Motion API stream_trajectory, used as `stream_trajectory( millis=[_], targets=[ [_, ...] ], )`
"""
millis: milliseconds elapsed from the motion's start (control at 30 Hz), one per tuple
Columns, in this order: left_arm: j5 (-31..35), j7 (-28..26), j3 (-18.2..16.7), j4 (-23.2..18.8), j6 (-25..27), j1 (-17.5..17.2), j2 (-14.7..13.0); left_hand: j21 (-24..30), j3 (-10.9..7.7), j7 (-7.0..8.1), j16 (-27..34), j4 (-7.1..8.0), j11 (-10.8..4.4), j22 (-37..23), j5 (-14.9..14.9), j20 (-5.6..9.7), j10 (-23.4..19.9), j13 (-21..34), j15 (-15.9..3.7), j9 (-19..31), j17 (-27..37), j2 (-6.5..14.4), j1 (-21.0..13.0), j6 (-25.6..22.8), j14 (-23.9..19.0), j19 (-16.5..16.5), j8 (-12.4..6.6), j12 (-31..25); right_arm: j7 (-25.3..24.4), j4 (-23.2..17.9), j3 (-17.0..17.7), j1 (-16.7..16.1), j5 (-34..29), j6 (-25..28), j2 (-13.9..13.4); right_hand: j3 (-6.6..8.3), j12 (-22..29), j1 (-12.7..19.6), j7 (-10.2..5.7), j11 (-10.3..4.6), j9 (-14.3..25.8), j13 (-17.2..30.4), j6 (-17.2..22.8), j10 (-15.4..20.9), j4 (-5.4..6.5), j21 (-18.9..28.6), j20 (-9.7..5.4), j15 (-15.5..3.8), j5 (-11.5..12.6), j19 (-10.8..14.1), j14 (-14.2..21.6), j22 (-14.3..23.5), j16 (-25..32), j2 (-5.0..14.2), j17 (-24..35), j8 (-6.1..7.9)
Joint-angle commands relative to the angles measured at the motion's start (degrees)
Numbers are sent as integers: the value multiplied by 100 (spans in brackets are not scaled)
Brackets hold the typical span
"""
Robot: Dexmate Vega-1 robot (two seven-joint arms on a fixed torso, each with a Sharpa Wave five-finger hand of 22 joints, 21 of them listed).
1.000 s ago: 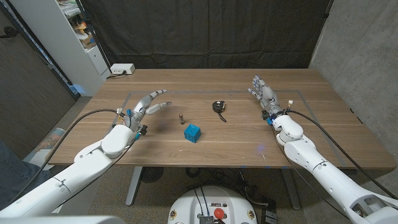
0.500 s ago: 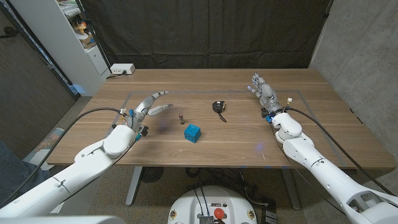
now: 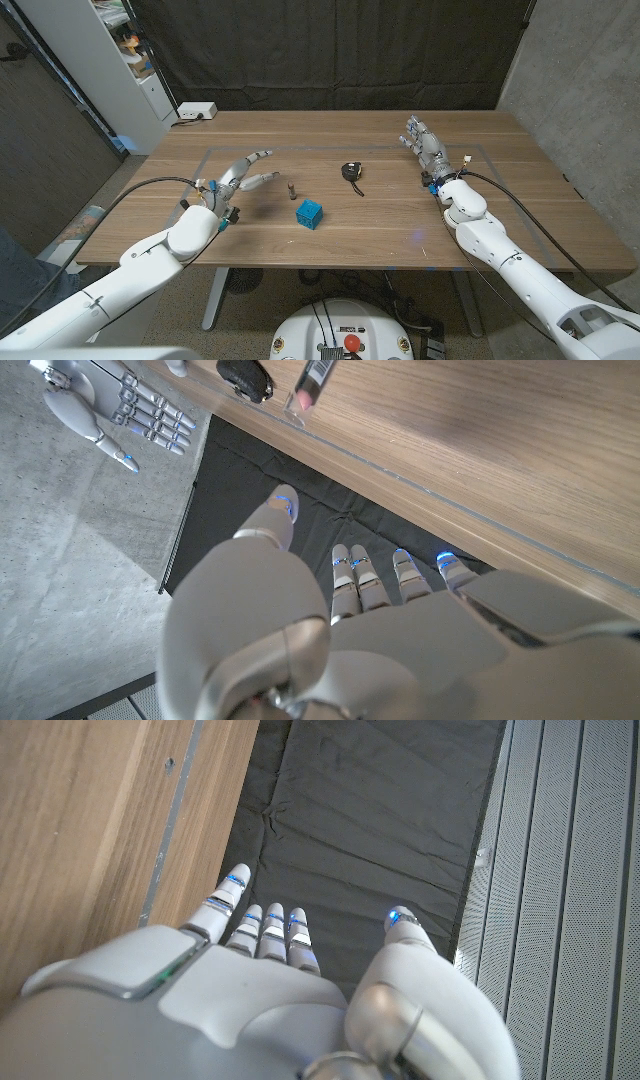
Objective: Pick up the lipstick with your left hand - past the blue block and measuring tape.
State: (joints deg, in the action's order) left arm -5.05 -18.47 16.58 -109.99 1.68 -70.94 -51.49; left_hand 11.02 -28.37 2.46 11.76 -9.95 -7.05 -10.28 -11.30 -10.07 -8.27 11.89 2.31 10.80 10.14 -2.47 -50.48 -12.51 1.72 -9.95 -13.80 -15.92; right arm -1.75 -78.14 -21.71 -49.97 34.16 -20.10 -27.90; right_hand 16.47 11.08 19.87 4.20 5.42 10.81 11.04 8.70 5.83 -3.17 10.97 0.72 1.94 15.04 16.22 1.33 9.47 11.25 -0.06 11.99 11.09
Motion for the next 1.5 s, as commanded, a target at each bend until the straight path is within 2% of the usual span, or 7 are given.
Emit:
stream_trajectory(
  millis=[33,967,1133,1267,1500],
  targets=[
    [115,-78,3,-204,160,-152,-27,38,2,6,20,25,26,-6,-10,-43,-54,18,34,18,19,-1,-68,-40,-30,-195,-14,-2,24,4,43,-18,46,-39,-24,-1,33,28,-42,-5,6,11,-12,18,-33,-20,20,37,-8,2,-19,23,35,27,11,10],
    [361,-221,32,-387,408,-285,-38,46,23,-15,8,48,23,-8,-2,-56,-62,41,32,24,22,5,-144,-60,-69,-169,15,20,11,24,70,-15,48,-95,-10,-7,31,26,-40,-2,6,12,-14,11,-50,-18,22,37,-6,-1,-19,23,37,27,9,10],
    [590,-363,93,-542,790,-289,-42,48,26,-12,9,51,17,-8,-1,-63,-62,45,29,25,22,10,-162,-66,-85,-161,19,25,17,32,64,-11,44,-101,-5,-9,32,24,-38,-3,6,12,-12,13,-52,-19,23,39,-5,-4,-17,23,39,26,9,11],
    [688,-432,131,-553,847,-280,-26,60,30,-10,19,54,20,-8,3,-67,-79,49,45,26,23,16,-182,-102,-124,-126,13,24,12,24,62,-11,37,-97,-9,-10,34,22,-37,-2,6,12,-12,16,-53,-19,24,38,-5,-5,-16,23,40,27,9,11],
    [662,-429,143,-463,766,-279,5,67,36,-8,22,60,14,-9,8,-77,-102,56,49,28,23,25,-208,-132,-159,-101,13,23,3,-1,62,-12,27,-82,-24,-11,33,22,-36,-1,6,12,-11,13,-57,-18,26,38,-4,-5,-16,23,40,27,9,12]
  ],
)
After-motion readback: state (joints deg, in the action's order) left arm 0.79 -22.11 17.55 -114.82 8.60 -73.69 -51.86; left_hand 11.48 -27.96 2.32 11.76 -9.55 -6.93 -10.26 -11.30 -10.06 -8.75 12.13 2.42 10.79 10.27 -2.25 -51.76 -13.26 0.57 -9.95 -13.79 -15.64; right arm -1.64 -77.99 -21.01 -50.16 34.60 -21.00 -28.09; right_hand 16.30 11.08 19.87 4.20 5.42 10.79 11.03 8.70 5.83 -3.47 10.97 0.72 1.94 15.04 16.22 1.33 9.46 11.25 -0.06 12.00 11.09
